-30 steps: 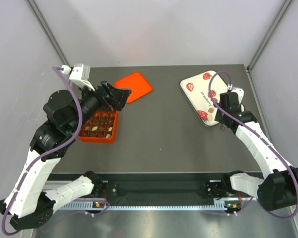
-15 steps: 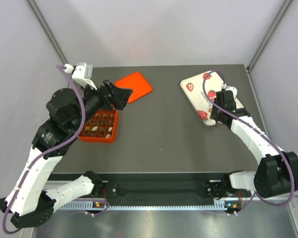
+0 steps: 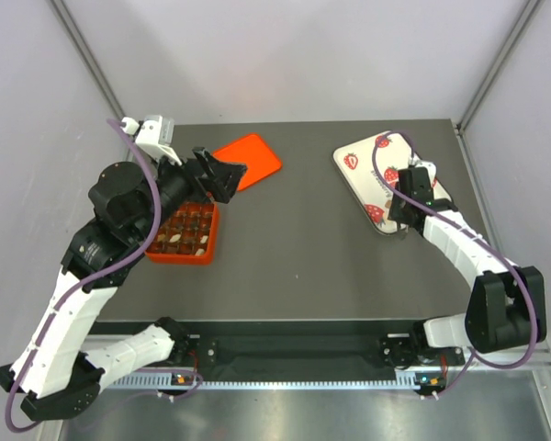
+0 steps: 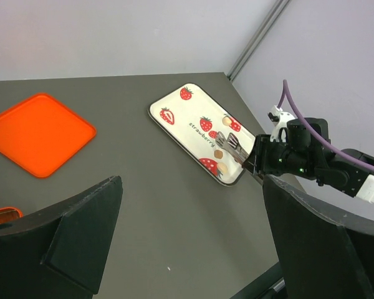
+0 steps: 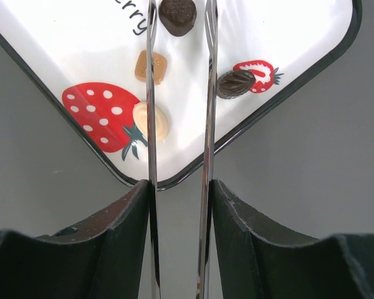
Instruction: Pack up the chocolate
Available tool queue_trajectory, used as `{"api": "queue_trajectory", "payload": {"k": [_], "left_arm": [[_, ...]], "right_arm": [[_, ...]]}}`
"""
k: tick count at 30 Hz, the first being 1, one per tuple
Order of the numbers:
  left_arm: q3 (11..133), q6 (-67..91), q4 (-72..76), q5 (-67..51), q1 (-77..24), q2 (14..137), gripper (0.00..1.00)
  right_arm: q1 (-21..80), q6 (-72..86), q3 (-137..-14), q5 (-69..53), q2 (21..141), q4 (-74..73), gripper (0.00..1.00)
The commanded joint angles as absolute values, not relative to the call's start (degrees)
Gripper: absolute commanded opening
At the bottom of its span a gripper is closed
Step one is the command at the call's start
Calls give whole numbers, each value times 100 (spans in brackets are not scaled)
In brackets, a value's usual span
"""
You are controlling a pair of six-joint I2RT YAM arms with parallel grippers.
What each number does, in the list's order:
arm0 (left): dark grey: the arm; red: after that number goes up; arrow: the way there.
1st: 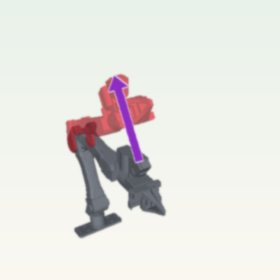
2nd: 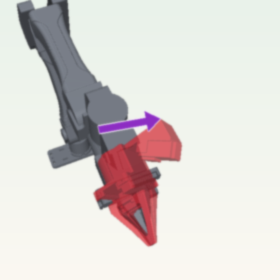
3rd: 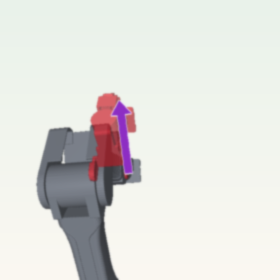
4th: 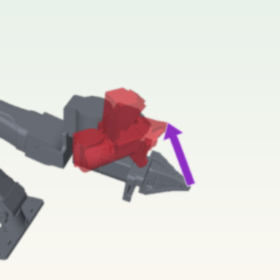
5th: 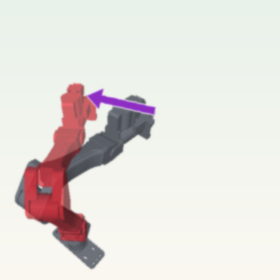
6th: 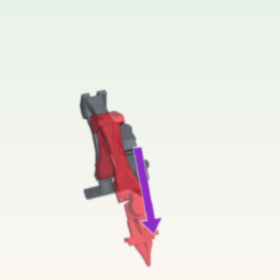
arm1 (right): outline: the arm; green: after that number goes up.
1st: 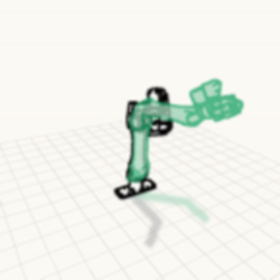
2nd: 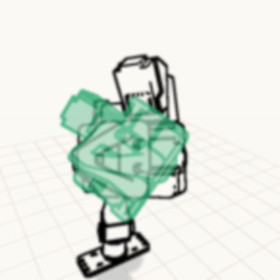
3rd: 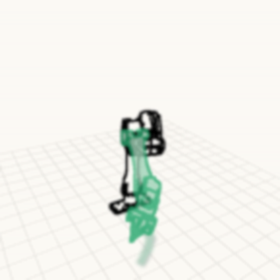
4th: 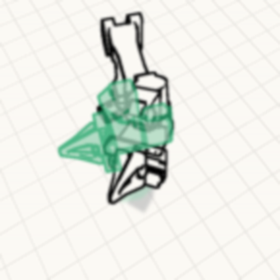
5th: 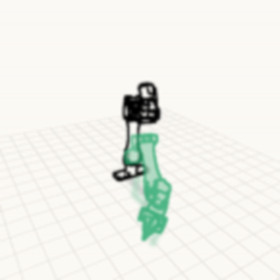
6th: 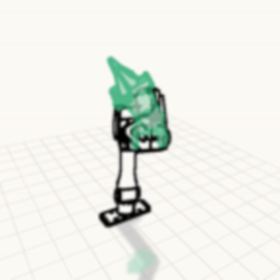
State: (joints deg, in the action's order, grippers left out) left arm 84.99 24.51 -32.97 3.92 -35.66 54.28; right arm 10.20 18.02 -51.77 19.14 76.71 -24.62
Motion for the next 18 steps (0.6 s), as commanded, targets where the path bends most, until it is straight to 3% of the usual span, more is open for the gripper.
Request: {"api": "queue_trajectory", "payload": {"k": [1,18], "left_arm": [[8675,2399,-2944,431,-3551,5432,99],[8877,2312,-3032,501,-3551,5432,99]], "right_arm": [[923,1775,-5247,1837,7725,-2074,43],[914,1617,-5466,1749,7699,-2258,35]]}}
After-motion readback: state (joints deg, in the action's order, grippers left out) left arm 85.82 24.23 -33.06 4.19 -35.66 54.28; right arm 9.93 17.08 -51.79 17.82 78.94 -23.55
